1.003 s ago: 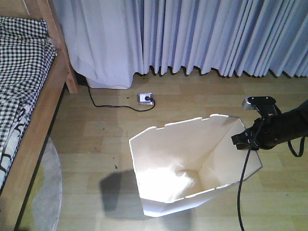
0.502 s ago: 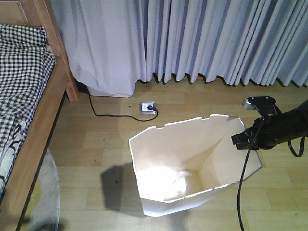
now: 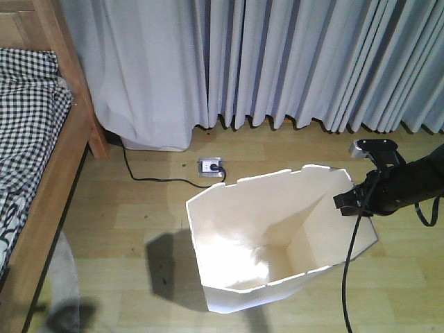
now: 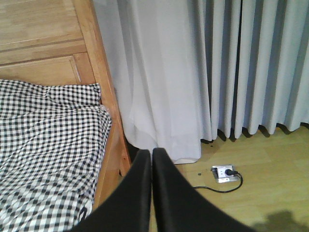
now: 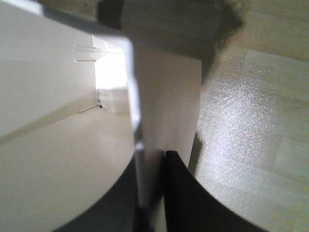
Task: Move trash bin to bedside with robot
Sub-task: 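Drive the base alongside the bed toward the curtains, carrying the bin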
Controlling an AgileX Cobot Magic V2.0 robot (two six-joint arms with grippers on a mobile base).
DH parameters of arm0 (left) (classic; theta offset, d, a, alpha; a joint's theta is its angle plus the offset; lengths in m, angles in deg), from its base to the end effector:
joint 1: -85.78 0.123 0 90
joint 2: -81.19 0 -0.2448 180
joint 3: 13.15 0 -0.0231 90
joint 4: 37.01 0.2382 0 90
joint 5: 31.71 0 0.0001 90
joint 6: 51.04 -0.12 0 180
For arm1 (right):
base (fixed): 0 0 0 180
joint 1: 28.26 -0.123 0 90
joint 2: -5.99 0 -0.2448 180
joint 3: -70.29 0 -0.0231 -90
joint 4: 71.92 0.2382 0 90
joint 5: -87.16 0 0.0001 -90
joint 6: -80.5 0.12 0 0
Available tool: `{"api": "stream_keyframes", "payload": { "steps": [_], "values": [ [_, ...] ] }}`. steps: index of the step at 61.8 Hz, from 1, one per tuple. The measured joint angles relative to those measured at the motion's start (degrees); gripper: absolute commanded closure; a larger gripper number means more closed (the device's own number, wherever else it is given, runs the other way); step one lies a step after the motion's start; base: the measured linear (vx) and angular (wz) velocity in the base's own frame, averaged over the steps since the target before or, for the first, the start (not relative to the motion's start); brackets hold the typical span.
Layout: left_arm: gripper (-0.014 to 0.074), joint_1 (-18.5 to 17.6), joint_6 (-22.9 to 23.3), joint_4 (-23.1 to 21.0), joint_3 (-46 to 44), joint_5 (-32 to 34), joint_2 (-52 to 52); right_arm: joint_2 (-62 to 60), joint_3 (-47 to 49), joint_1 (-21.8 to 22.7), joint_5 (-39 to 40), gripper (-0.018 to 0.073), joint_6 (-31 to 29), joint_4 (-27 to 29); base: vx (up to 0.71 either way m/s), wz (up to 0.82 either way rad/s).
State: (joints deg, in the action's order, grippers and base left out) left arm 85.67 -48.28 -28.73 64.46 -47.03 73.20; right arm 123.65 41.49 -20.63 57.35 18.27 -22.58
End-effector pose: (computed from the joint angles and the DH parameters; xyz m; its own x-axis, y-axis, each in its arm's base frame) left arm 0.1111 0.0044 0.1758 -0.1893 0.0914 -0.9777 -0.0183 0.9952 0.0966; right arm 0.2930 0.0065 0.0458 -0.9348 -0.1470 -0.3233 -0.2445 0.9267 0.2855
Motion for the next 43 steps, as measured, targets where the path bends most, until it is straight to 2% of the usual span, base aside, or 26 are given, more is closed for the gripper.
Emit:
{"api": "stream_keyframes", "payload": {
  "steps": [43],
  "values": [
    [0.0602,0.0,0.0,0.0,0.0,0.0,0.0,0.0,0.0,0.0,0.0,0.0566,0.0,0.0,0.16,-0.02]
  ]
}}
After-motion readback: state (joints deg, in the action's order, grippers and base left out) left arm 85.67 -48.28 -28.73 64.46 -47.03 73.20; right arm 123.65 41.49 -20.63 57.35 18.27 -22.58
